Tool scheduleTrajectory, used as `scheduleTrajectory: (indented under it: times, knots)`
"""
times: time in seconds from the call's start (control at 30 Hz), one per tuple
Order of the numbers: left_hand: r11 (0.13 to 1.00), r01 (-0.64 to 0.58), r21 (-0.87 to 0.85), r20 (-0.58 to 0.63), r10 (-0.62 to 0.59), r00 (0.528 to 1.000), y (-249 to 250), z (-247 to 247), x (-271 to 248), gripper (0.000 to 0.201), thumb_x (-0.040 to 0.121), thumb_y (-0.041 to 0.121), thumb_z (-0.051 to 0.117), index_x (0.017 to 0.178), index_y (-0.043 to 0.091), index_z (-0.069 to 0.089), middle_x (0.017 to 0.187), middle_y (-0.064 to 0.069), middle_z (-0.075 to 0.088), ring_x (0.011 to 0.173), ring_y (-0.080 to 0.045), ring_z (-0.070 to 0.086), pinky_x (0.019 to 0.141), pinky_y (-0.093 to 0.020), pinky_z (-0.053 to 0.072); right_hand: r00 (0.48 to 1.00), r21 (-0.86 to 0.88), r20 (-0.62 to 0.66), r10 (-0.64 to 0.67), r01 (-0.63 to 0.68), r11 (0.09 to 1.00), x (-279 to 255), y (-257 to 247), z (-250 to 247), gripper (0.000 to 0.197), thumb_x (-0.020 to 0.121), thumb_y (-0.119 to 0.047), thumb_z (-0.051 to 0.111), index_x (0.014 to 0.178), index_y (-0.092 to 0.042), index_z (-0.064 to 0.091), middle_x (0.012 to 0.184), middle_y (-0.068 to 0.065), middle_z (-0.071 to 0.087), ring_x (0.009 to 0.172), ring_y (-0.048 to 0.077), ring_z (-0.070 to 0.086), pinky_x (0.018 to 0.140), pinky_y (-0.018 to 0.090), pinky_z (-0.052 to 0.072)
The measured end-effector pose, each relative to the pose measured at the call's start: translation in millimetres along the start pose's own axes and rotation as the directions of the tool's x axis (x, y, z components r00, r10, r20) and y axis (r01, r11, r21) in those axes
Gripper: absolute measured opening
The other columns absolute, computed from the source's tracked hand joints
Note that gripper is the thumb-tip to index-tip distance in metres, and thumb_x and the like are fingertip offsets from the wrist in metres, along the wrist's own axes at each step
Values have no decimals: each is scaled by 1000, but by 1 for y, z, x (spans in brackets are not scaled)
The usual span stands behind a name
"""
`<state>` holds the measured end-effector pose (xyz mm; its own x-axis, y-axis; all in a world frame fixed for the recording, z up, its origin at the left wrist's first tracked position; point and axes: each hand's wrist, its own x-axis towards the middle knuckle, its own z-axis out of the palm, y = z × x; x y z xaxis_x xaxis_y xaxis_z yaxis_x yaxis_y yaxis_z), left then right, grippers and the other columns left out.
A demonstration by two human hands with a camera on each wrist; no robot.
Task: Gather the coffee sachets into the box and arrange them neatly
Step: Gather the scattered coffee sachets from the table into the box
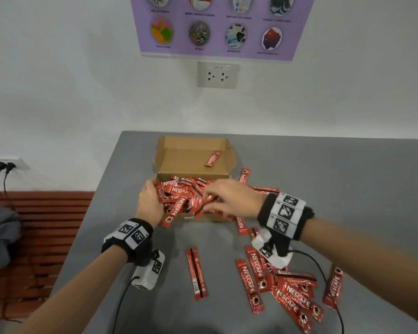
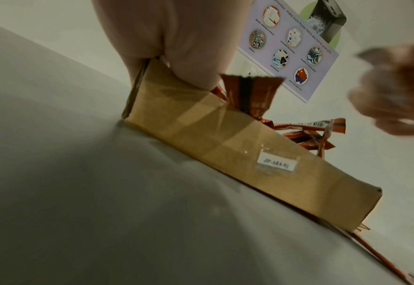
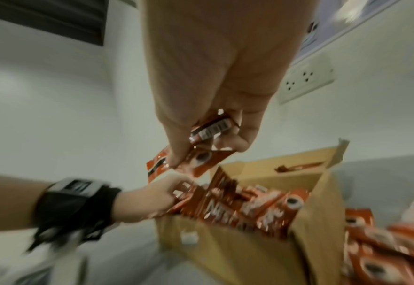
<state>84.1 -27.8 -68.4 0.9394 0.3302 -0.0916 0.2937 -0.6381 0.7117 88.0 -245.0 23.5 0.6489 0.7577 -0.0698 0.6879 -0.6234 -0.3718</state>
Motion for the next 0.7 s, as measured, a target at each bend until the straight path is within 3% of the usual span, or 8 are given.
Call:
scheduleTrajectory:
  times: [0.1,0.2,0.3,0.37,0.43,0.5,0.57,0.7]
  knots:
    - [1000,-5,7,-1,5,1000,1,0,0,45,85,-11,47,127,0,38,121,-20,52,115,-33,50,100,-45,43,979,-6,-149,137,-139,990,22,9,-5,29,88,-40,57,100,-13,59,97,1,62,80,7,56,78,29,52]
    - [1000,-10,12,-5,10,1000,2,-1,-2,44,86,-10,47,128,0,38,121,-21,52,115,-33,50,100,-43,43,953,-115,-189,238,-262,958,31,14,7,48,83,-53,54,111,-14,55,117,3,53,109,16,46,94,34,43]
    - [1000,-17,9,-12,17,1000,3,-2,-4,45,85,-12,44,128,-1,38,122,-22,52,116,-34,50,100,-42,41,954,-194,-293,-61,4,981,18,2,24,36,81,-41,60,106,-15,60,113,6,56,107,21,49,91,42,46]
    - [1000,-17,25,-10,17,1000,4,-3,-4,47,84,-14,43,129,-2,38,122,-23,51,116,-34,49,100,-41,40,949,-135,-103,-297,282,950,4,-6,40,28,82,-18,66,109,-13,63,111,8,59,104,23,53,90,40,47]
    - [1000,-3,24,-6,3,1000,4,-3,-3,48,84,-14,43,129,0,37,123,-21,51,117,-33,48,101,-41,40,915,-45,196,-352,367,929,-6,-14,58,42,82,-2,61,123,-13,58,126,11,54,114,25,49,96,41,44]
    - [1000,7,20,0,-7,1000,5,-3,-4,47,84,-13,43,129,1,37,123,-20,51,117,-32,48,101,-41,40,864,-50,349,-363,403,914,-10,-16,72,50,82,-2,61,130,-14,54,138,12,47,119,29,44,97,43,42]
    - [1000,6,20,0,-6,1000,5,-3,-4,47,85,-13,44,129,0,38,123,-20,51,117,-32,49,100,-40,40,851,-61,396,-344,399,915,-11,-16,78,45,85,-9,62,129,-13,54,140,12,46,115,30,44,93,42,40]
    - [999,15,28,6,-15,1000,5,-3,-3,48,84,-12,45,130,1,37,124,-20,51,117,-32,49,101,-42,42,892,-106,349,-287,342,934,-11,-12,74,25,88,-19,61,109,-5,60,112,12,56,102,26,47,89,44,43]
